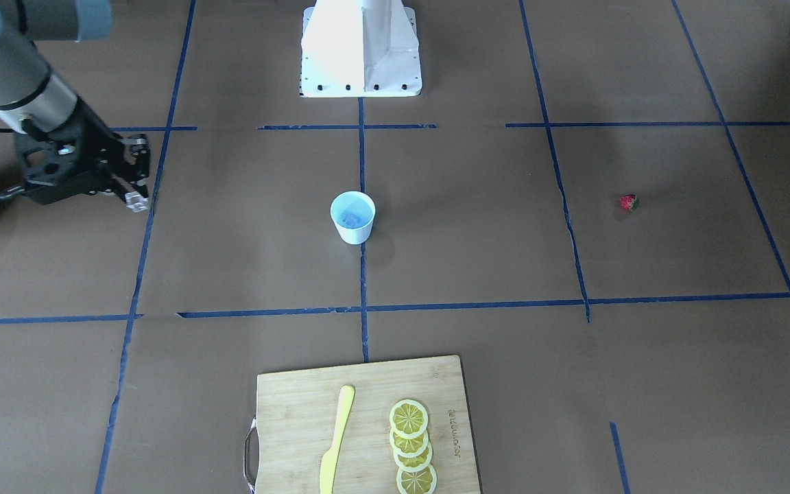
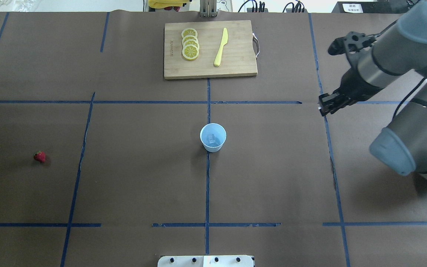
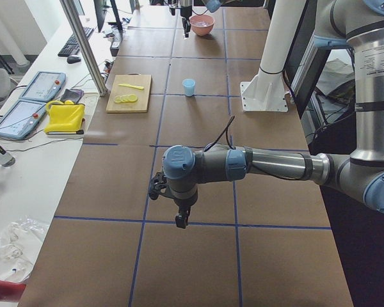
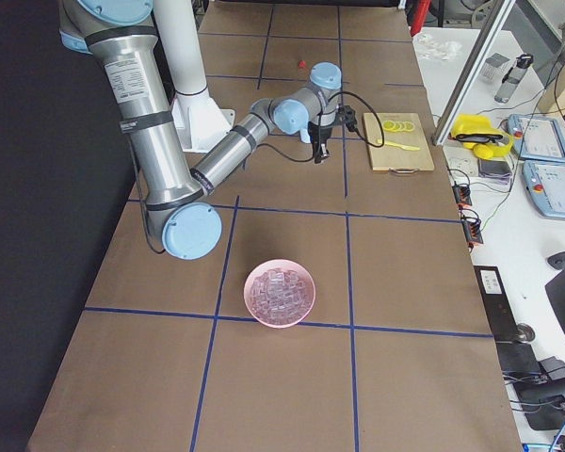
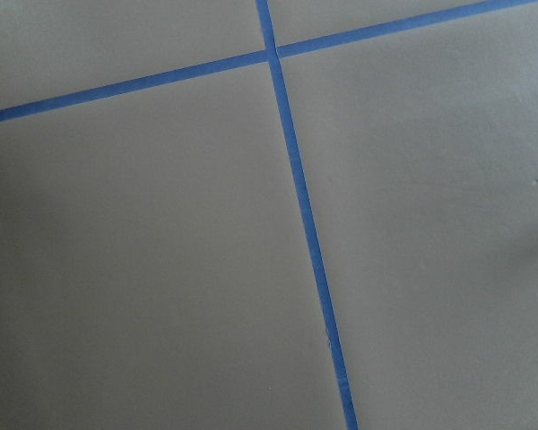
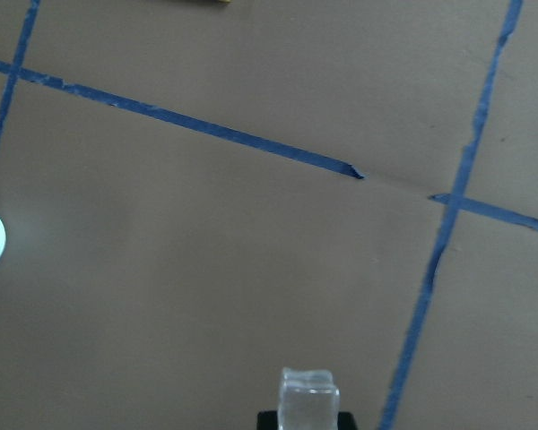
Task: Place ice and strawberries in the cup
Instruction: 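Carry the ice cube with the right gripper over the cup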
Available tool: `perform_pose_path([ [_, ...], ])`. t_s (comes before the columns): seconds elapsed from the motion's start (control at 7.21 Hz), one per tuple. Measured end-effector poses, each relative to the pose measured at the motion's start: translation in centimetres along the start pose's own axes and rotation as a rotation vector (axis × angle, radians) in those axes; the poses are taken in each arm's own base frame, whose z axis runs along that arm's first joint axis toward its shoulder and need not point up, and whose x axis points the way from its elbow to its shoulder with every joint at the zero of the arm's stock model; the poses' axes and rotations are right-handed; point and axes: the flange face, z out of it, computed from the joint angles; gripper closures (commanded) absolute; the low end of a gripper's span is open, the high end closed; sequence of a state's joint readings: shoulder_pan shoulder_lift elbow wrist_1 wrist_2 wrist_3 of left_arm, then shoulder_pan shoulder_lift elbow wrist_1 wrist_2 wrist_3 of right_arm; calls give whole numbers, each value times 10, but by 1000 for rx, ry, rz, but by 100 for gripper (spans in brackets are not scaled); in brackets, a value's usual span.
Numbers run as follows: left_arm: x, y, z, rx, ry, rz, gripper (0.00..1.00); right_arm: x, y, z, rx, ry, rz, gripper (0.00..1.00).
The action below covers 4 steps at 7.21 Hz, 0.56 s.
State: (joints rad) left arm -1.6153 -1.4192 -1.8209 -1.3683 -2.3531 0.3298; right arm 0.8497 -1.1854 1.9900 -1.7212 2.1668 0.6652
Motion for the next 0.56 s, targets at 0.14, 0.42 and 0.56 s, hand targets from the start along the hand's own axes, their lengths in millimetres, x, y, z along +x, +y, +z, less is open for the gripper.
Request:
perform_pose_path([
  [0.14, 0, 0, 0, 0, 0, 0, 0, -56, -10, 10, -5, 21, 44, 100],
  [0.42, 0, 0, 0, 0, 0, 0, 0, -162, -30, 36, 17, 59, 144, 100],
  [0.56, 0, 0, 0, -1, 0, -1, 0, -203, -33, 54, 27, 82, 184, 100],
])
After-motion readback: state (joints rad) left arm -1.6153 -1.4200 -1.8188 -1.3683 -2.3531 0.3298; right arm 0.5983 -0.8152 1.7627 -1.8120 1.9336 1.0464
